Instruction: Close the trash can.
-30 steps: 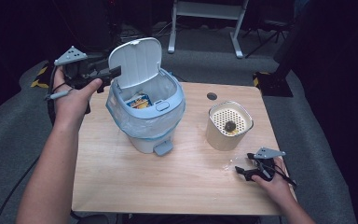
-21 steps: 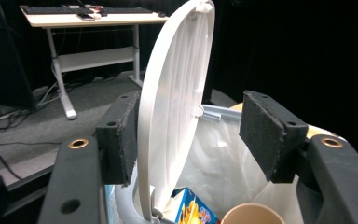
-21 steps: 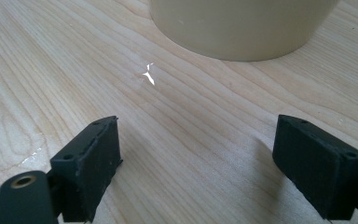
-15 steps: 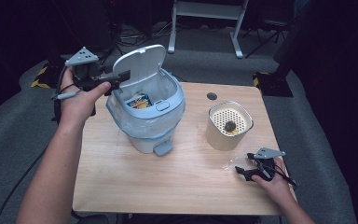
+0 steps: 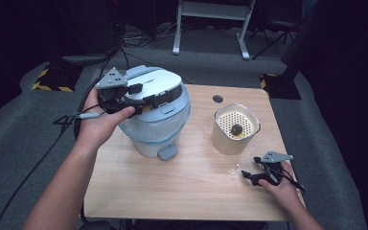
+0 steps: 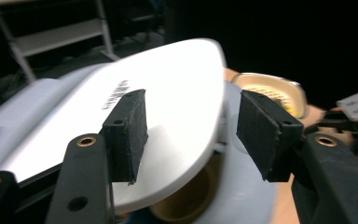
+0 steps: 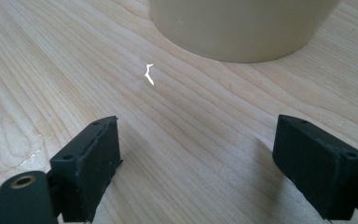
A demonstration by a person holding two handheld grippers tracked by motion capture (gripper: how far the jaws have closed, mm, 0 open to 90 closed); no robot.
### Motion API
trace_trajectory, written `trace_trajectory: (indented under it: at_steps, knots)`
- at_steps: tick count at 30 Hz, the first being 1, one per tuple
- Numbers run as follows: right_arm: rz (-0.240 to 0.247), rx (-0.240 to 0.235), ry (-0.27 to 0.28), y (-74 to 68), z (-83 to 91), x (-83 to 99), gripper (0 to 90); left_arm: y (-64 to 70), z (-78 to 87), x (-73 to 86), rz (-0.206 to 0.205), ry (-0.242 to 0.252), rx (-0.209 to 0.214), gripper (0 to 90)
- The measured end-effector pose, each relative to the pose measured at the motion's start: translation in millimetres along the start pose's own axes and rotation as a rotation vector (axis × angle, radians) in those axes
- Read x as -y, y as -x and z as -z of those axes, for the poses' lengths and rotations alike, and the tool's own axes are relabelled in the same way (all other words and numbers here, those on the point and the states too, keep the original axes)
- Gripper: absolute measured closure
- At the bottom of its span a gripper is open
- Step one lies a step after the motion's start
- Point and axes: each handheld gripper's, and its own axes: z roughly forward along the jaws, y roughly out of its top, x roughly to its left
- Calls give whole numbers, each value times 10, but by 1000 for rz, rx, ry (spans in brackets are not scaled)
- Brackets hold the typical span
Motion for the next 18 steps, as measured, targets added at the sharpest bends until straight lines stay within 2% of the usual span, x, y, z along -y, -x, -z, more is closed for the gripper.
trace_trajectory:
  at_steps: [1, 4, 7, 10, 14, 18]
  knots:
    - [0, 0, 0, 0, 0, 0, 149, 17, -15, -3, -4, -4, 0, 432]
    - [0, 0, 0, 0, 0, 0, 149, 32, -62, -12, 20, -14, 32, 455]
    - [0, 0, 0, 0, 0, 0, 149, 22, -120, -25, 34, -38, 34, 500]
    - [0, 0, 0, 0, 0, 0, 149, -41, -200, -27, 87, -42, 70, 552]
    - [0, 0, 0, 0, 0, 0, 149, -86, -297, -12, 134, -49, 59, 617]
    - [0, 0, 0, 0, 0, 0, 149, -54, -359, -13, 107, -60, 30, 680]
